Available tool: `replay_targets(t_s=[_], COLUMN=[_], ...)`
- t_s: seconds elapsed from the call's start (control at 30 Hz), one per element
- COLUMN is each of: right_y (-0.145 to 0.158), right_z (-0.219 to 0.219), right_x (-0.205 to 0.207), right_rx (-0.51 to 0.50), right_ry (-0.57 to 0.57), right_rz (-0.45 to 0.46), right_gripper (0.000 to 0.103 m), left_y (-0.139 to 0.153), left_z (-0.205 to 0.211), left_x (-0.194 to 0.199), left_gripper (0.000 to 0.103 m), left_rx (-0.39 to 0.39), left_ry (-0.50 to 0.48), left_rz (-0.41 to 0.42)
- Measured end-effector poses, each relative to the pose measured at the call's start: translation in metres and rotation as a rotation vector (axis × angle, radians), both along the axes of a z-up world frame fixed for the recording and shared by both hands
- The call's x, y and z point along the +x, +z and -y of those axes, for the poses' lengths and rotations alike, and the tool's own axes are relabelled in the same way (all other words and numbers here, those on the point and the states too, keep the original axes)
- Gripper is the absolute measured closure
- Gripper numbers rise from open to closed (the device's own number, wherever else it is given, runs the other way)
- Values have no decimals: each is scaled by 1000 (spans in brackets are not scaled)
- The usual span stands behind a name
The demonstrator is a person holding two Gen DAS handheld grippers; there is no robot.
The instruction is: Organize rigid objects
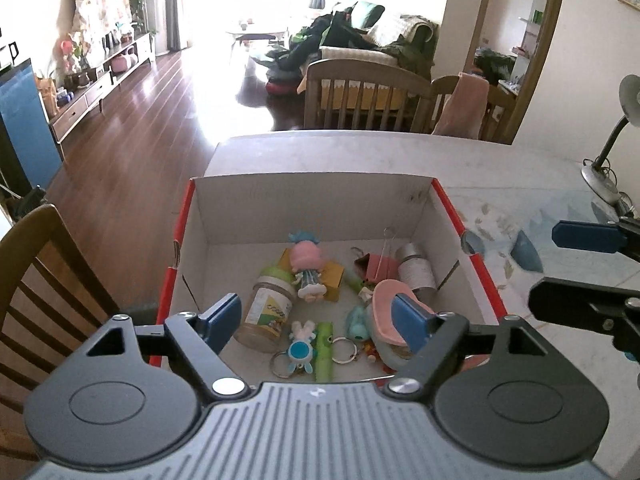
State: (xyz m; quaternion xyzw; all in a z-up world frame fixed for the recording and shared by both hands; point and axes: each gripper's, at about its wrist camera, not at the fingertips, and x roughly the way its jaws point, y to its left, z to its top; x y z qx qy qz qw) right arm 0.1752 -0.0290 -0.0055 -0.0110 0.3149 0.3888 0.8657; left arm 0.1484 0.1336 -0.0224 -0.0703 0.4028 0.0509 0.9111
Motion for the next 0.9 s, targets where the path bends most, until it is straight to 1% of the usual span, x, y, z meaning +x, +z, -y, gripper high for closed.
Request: replay_targets(t_s=[0.27, 0.4, 0.53, 0.63, 0.8, 0.9], right_y=[1, 3, 2, 0, -6, -8], right_z=[7, 8, 10, 9, 11, 13], right_x=[-9, -13, -17, -20, -24, -26], right_rx=[9, 13, 11, 3, -2, -7], right_ry=[-23, -47, -69, -65, -59, -60], right_rz=[29, 44, 58, 64, 50, 46], right_gripper=[0, 0, 0, 0, 0, 0], left_y=[4, 5, 4, 4, 9, 12], left_z=[6, 8, 12, 15, 21, 23], left_x=[-2, -4, -6, -9, -17, -19], left_gripper=[20, 16, 14, 14, 14, 14], left_rx=[8, 8, 33, 44, 94, 106], left_ry=[13, 12, 28, 34, 48, 51], left_rz=[6, 10, 6, 9, 37, 37])
